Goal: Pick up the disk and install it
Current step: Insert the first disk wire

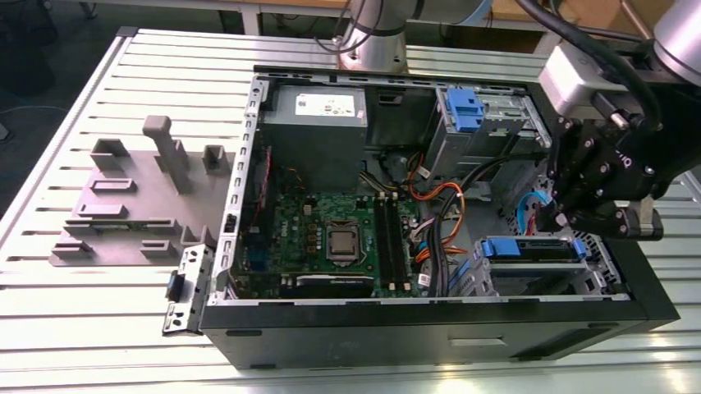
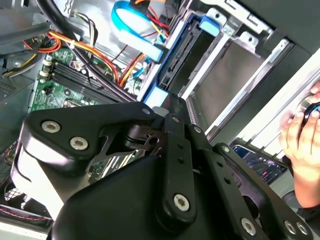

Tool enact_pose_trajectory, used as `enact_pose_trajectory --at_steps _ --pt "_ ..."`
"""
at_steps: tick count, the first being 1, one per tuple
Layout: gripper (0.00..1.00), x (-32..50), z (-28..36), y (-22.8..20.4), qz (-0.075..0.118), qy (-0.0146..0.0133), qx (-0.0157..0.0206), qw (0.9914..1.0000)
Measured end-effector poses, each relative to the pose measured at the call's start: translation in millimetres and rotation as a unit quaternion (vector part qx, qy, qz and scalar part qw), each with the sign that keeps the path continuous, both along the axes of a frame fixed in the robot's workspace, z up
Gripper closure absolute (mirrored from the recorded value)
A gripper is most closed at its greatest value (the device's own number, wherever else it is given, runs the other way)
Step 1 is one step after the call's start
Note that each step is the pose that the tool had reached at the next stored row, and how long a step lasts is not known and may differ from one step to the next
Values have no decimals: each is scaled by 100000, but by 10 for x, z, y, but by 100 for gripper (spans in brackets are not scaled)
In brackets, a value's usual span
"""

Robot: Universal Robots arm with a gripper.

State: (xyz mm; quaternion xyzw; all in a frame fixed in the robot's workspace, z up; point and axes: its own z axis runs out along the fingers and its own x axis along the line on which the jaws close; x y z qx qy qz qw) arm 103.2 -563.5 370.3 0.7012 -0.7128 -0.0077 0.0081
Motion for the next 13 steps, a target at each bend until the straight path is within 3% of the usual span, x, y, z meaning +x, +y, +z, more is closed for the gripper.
enact_pose_trajectory --at_steps 6,13 --pt "89 31 13 0 -9 148 -9 100000" --pt "89 34 110 0 0 158 10 100000"
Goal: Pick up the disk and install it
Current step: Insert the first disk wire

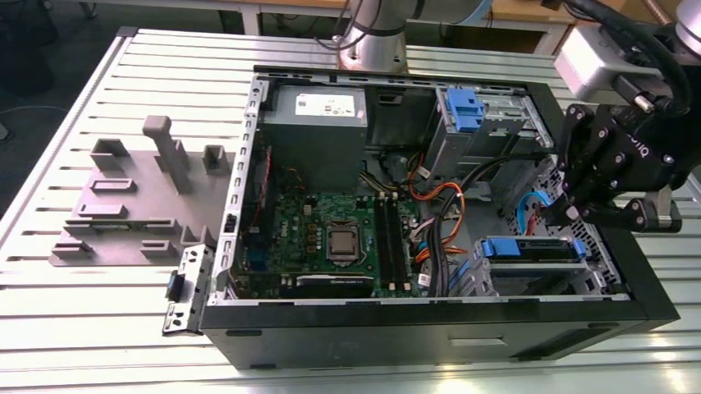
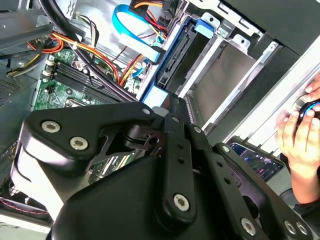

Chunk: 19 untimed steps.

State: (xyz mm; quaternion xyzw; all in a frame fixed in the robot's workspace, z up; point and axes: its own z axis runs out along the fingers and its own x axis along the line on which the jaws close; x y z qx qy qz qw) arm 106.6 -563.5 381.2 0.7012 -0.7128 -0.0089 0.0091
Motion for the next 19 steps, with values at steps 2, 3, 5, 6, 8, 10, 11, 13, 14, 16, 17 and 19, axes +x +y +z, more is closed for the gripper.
enact_pose_trajectory --at_steps 2,3,5,6,8,10,11,13,14,16,17,19 --pt "89 7 2 3 4 37 -8 100000" --pt "89 12 3 6 -3 72 -14 100000" --pt "89 34 2 15 -3 180 -11 100000" --pt "89 49 2 18 -1 244 -15 100000" --pt "89 81 2 25 1 400 -16 99999" --pt "89 117 2 30 -2 642 -20 99998" --pt "89 137 2 33 0 792 -29 99997" --pt "89 172 2 38 -3 1054 -44 99994" --pt "89 190 2 41 -4 1195 -47 99993" --pt "89 226 2 47 -4 1480 -48 99989" --pt "89 243 2 49 1 1631 -46 99987" --pt "89 261 2 52 -1 1799 -46 99984"
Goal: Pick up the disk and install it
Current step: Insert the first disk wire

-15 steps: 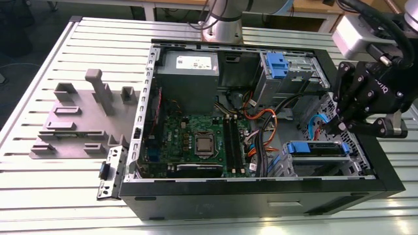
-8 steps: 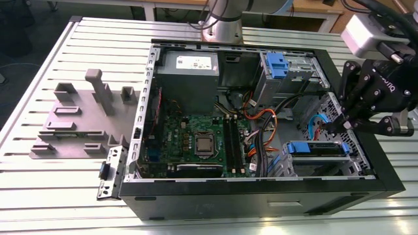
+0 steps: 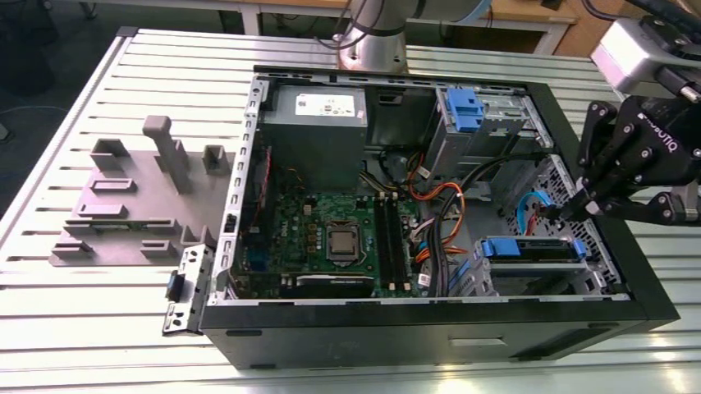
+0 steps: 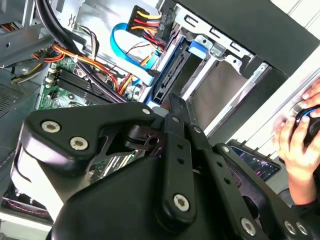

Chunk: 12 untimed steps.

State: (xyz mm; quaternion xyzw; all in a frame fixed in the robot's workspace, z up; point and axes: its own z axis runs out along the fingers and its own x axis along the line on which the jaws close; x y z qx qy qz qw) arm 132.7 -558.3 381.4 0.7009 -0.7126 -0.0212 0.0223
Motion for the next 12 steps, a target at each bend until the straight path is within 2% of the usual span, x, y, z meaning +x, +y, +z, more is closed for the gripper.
enact_pose_trajectory --at_steps 3,7,12 --pt "89 1 0 0 -5 16 -4 100000" --pt "89 2 -1 1 4 -105 -17 100000" --pt "89 12 -1 33 -125 -112 -151 100000"
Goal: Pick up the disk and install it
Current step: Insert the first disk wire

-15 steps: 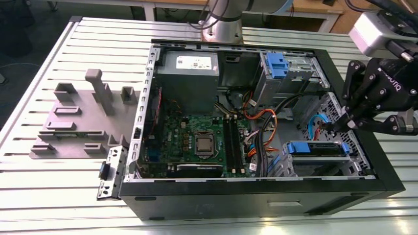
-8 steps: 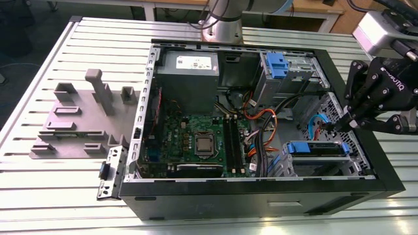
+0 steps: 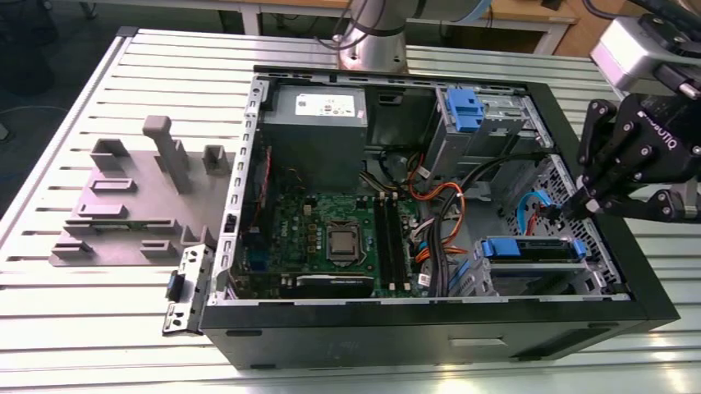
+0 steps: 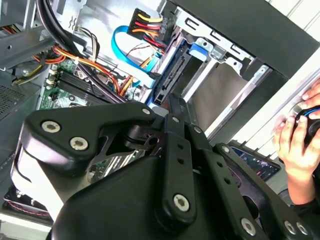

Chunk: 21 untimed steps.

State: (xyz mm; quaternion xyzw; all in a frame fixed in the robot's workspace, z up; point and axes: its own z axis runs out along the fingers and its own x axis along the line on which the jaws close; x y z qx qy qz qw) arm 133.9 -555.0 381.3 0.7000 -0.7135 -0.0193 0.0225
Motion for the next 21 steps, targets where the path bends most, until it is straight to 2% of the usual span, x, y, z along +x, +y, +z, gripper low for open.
enact_pose_trajectory --at_steps 8,12,14,17,18,21 --pt "89 94 -12 98 -105 2 -39 100000" --pt "89 134 -30 109 188 3 -107 100000" --pt "89 141 -39 109 421 5 -406 99998" --pt "89 152 -46 117 497 24 -1489 99988" --pt "89 157 -47 127 496 36 -1729 99984" --pt "89 168 -51 162 514 53 -1779 99983"
